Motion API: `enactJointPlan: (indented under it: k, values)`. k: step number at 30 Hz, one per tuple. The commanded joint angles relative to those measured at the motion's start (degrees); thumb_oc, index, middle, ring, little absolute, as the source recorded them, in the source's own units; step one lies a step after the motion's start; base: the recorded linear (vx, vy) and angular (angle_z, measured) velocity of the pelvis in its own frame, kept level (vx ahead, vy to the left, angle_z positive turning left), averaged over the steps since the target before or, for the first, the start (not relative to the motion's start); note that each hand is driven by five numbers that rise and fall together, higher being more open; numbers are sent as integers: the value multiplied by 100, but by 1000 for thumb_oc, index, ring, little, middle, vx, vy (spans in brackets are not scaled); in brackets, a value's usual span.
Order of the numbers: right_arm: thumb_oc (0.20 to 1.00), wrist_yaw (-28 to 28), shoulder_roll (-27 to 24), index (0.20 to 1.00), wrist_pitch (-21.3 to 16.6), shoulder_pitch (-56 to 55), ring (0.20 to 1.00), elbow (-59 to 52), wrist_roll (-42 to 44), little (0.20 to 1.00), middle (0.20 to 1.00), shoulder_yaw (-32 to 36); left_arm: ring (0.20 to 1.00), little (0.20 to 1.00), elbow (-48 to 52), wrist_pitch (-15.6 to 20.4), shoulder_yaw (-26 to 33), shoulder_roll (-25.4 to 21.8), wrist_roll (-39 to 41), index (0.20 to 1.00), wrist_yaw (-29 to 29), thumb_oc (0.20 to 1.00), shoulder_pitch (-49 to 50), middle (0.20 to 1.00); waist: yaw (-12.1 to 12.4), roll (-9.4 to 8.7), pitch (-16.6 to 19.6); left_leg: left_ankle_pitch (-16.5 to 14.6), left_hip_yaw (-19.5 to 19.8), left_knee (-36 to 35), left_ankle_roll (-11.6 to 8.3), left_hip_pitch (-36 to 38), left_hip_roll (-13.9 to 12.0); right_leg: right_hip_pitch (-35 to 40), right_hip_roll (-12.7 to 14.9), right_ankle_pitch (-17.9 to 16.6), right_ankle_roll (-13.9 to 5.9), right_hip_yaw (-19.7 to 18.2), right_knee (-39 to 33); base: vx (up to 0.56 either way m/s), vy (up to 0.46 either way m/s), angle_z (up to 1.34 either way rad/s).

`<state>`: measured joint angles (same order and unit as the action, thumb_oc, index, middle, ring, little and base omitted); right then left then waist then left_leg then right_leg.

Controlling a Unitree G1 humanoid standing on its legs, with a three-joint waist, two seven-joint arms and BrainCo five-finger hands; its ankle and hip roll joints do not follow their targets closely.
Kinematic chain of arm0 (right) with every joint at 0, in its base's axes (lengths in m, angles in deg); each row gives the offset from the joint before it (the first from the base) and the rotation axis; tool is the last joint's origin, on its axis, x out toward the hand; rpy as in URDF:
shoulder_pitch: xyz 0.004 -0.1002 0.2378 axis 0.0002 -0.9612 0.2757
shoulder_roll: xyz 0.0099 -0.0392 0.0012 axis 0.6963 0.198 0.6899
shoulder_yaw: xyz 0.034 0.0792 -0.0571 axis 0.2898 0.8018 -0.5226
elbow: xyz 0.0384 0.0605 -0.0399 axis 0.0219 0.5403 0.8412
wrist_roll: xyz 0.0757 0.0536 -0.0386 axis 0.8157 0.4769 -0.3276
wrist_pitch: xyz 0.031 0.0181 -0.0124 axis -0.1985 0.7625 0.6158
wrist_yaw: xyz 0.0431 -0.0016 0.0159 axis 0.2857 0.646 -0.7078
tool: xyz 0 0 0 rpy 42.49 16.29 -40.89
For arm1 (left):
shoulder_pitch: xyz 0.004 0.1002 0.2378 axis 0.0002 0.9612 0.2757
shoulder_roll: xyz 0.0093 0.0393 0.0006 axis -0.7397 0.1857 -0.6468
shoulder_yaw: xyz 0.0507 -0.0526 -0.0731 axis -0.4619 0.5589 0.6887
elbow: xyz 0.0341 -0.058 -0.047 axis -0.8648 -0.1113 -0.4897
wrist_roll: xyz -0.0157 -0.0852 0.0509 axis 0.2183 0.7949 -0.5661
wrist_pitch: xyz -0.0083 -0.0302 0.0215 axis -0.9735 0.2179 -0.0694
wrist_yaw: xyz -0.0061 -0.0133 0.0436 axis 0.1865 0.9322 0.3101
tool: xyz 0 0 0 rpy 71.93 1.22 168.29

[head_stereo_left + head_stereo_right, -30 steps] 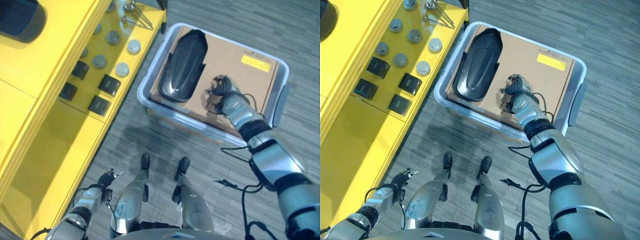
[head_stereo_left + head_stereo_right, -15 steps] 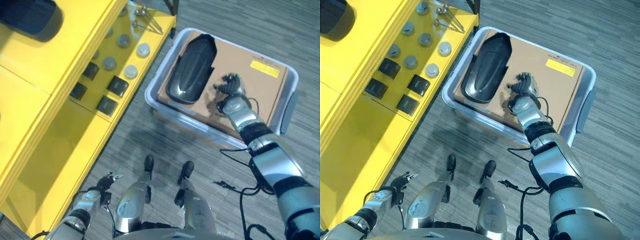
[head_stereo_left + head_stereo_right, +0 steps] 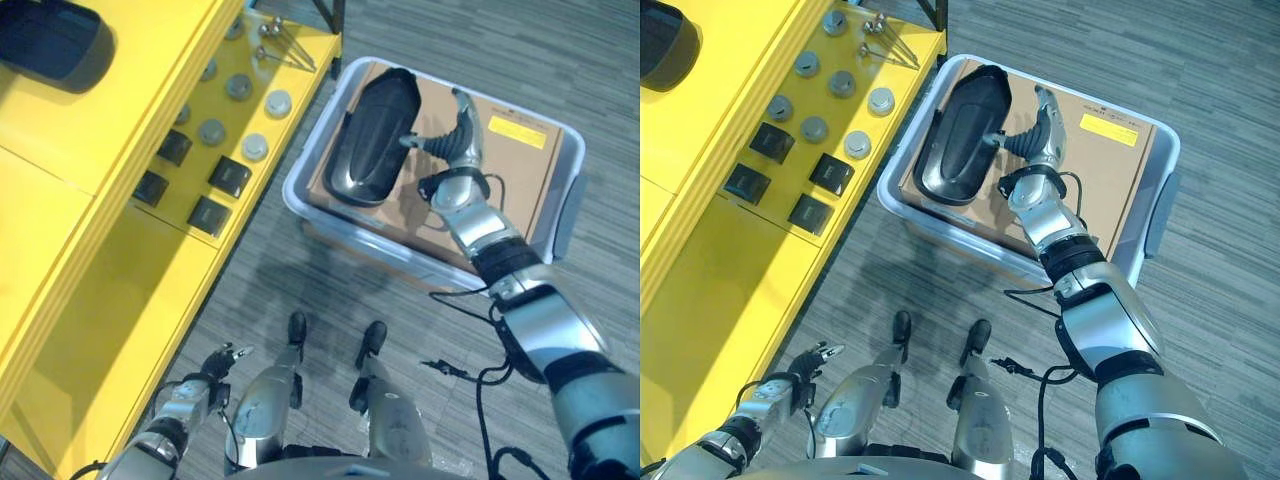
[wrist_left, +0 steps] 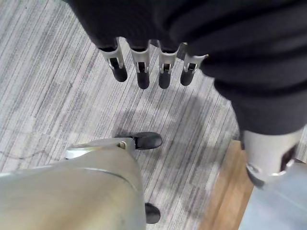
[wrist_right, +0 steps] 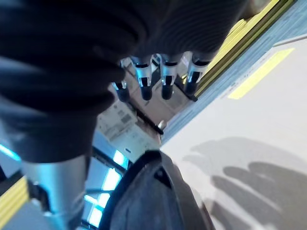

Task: Move parts from the plastic box to the shelf.

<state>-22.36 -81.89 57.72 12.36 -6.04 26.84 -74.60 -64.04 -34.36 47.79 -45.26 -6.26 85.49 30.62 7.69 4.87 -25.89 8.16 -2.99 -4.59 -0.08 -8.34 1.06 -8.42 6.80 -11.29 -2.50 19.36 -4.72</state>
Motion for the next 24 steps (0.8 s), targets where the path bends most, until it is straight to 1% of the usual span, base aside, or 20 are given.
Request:
enactJointPlan:
  k: [1,4,6,7,8,11,12,13,17,19,20,22,23,24]
  values:
    - [1000,-254,-154,1000,2,636,1000,301,29,1000,1000,-364,1000,1000,-221,58,-435,22,150,1000,7,1000,-163,1000,172,35,94,-488,31,-41,-257,-245,-165,132,424,901,-398,-54,269,-1,19,4]
    - [1000,-485,-118,1000,206,723,1000,545,-64,1000,1000,-441,1000,1000,-209,60,-459,5,150,1000,-2,1000,-156,1000,214,68,53,-463,44,-41,-262,-301,-155,95,442,905,-402,-18,291,-10,25,4]
    - [1000,-635,-92,1000,607,769,1000,711,-4,1000,1000,-570,1000,1000,-179,60,-472,-32,176,1000,-7,1000,-174,1000,241,95,-17,-442,21,-41,-270,-336,-155,74,462,918,-416,19,326,-24,16,8]
    - [1000,-683,-87,1000,731,776,1000,749,-38,1000,1000,-587,1000,1000,-169,57,-476,-50,181,1000,-15,1000,-175,1000,247,97,-26,-439,20,-41,-274,-347,-156,64,465,922,-421,28,336,-16,2,11]
    - [1000,-806,-74,1000,965,778,1000,793,-38,1000,1000,-607,1000,1000,-162,53,-476,-65,172,1000,-25,1000,-180,1000,255,97,-35,-437,22,-41,-275,-359,-155,53,469,925,-427,39,348,-12,2,11]
    - [1000,-1254,-19,1000,1361,755,1000,1155,-23,1000,1000,-748,1000,1000,-153,76,-486,-83,199,1000,-41,1000,-191,1000,282,111,-59,-420,27,-41,-281,-384,-146,42,481,926,-426,68,360,-10,8,7]
    - [426,-1559,21,426,1646,754,426,1344,-100,426,426,-817,1000,1000,-141,86,-479,-95,206,1000,-56,1000,-196,1000,305,123,-68,-417,29,-41,-276,-390,-139,43,490,923,-424,83,359,0,0,0]
    - [200,-1668,56,200,1716,756,200,1577,-138,200,200,-875,1000,1000,-138,98,-471,-98,189,1000,-76,1000,-203,1000,328,137,-71,-409,25,-41,-275,-394,-139,47,499,919,-420,96,356,0,0,0]
    - [200,-1826,73,200,1941,799,200,2138,-237,200,200,-876,1000,1000,-164,123,-481,-132,131,1000,-153,1000,-230,1000,408,174,-24,-404,61,-41,-265,-390,-135,94,518,926,-413,156,348,0,0,0]
    - [200,-1774,42,200,2069,800,200,2248,-205,200,200,-860,1000,1000,-155,135,-482,-138,106,1000,-163,1000,-221,1000,430,180,3,-403,76,-41,-267,-385,-132,121,521,923,-412,177,328,0,0,0]
    - [200,-1667,11,200,2168,769,200,2328,-46,200,200,-854,1000,1000,-151,158,-492,-145,93,1000,-171,1000,-207,1000,443,184,22,-405,89,-41,-268,-378,-132,144,524,919,-413,193,310,-12,-21,3]
    - [200,-1535,-62,200,2106,658,200,2451,155,200,200,-727,1000,1000,-132,212,-488,-151,30,1000,-154,1000,-172,1000,453,185,69,-408,114,-41,-274,-354,-135,189,524,911,-411,224,285,-21,-43,7]
    - [200,-1420,-143,200,1917,591,200,2492,226,200,200,-596,1000,1000,-106,263,-496,-172,31,1000,-133,1000,-148,1000,456,179,114,-414,128,-41,-281,-322,-141,239,520,912,-409,240,264,-27,-70,13]
    - [200,-1374,-186,200,1905,563,200,2475,235,200,200,-532,1000,1000,-68,268,-491,-196,28,1000,-127,1000,-139,1000,454,172,138,-419,128,-41,-284,-304,-148,266,515,914,-410,245,253,-29,-78,15]
